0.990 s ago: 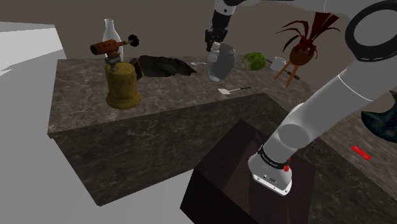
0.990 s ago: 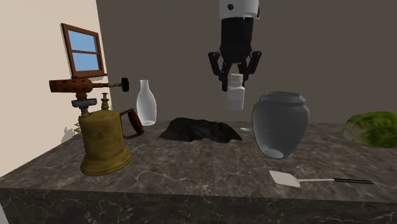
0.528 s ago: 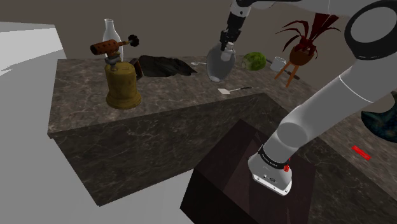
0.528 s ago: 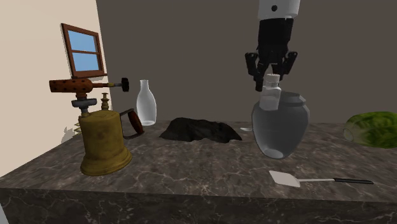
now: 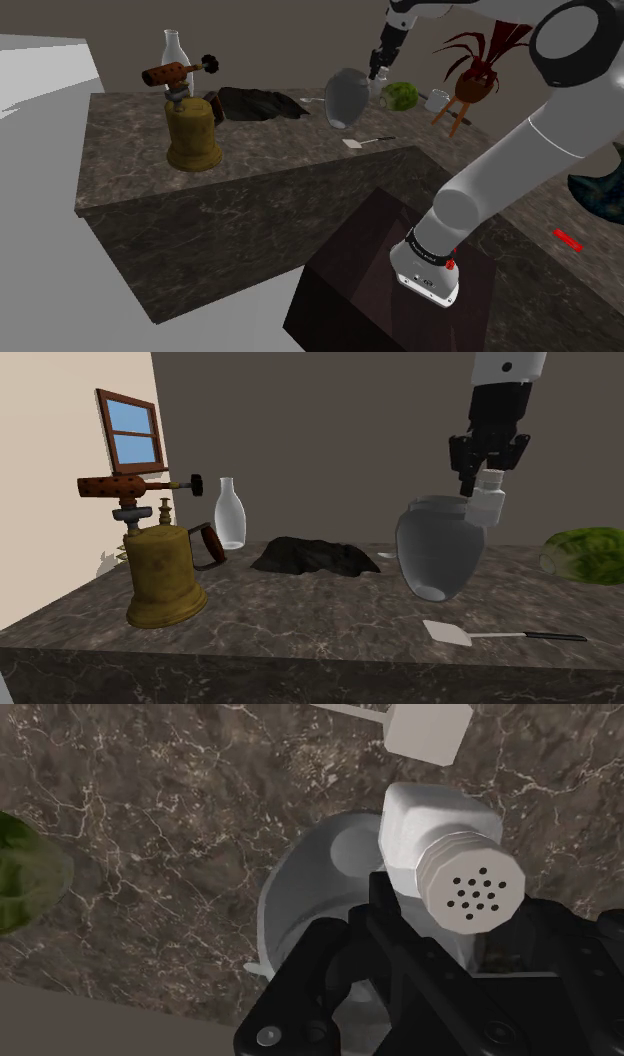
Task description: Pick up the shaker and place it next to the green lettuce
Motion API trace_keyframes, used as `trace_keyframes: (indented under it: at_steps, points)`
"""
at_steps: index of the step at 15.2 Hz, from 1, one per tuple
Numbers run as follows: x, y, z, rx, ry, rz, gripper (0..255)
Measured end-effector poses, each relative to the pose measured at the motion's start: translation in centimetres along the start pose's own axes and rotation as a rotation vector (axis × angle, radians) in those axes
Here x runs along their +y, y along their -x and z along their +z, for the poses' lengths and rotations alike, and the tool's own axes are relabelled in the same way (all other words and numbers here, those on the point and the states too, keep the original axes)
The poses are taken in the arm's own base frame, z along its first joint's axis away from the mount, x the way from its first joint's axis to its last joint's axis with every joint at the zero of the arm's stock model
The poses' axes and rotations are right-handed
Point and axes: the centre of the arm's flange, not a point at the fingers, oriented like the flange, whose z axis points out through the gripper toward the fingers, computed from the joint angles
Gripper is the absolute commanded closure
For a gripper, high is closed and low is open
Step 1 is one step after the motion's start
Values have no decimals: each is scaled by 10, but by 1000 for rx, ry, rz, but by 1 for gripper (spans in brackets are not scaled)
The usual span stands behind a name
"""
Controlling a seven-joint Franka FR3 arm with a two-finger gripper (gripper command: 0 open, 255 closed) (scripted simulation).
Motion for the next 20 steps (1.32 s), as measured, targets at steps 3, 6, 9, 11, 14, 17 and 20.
trace_keyframes:
  at_steps: [3,6,9,11,14,17,20]
  points:
    - [35,8,-3,0,0,0,255]
    - [77,16,0,0,0,0,255]
    - [116,24,-1,0,0,0,255]
    - [142,31,-1,1,0,1,255]
    - [179,39,0,0,0,0,255]
    - [219,47,5,0,0,1,255]
    - [256,53,3,0,0,1,255]
